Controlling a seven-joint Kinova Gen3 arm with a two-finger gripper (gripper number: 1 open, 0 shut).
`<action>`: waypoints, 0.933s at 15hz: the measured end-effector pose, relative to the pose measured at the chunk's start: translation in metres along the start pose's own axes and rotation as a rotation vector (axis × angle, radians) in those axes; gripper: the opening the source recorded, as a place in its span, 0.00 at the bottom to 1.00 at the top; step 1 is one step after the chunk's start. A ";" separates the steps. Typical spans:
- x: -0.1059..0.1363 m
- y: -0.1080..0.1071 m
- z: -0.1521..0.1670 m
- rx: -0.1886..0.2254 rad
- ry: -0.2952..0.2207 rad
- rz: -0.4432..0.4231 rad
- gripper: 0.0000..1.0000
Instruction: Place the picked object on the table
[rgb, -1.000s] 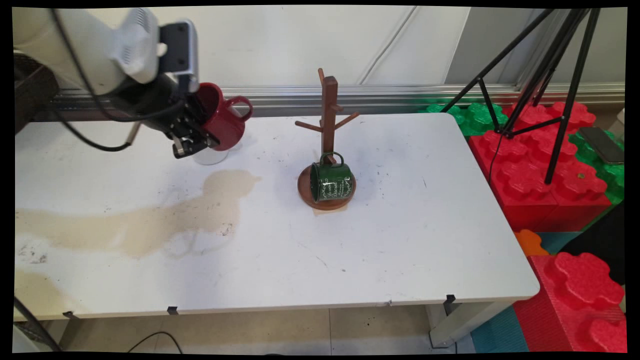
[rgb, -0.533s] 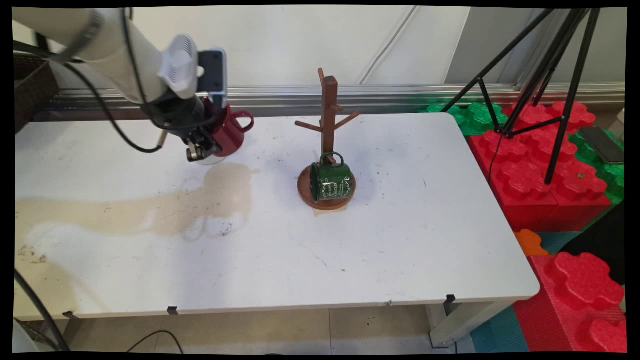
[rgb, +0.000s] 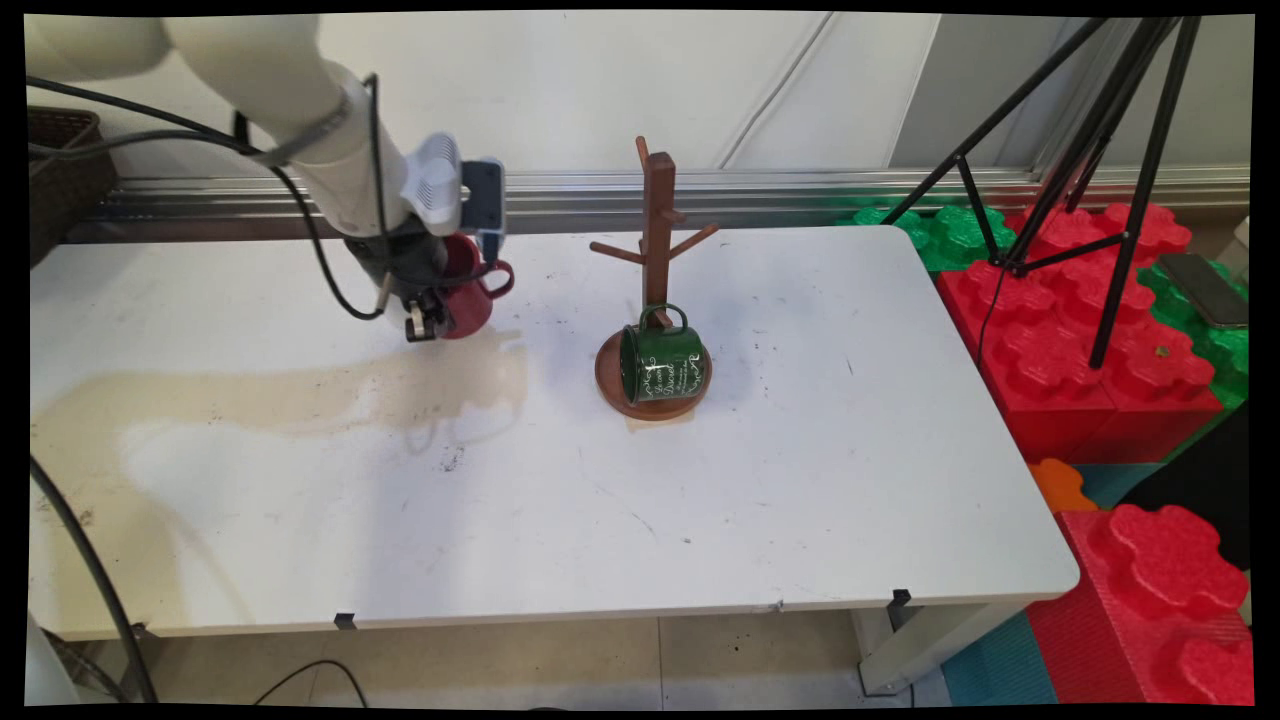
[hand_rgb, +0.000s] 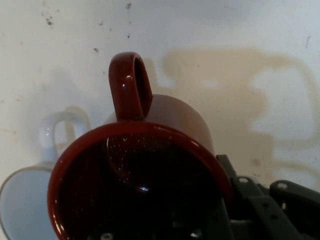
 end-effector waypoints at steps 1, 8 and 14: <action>0.003 -0.003 0.008 -0.011 -0.011 -0.001 0.00; 0.019 -0.011 0.053 -0.081 -0.060 -0.005 0.00; 0.024 -0.014 0.071 -0.115 -0.074 -0.009 0.00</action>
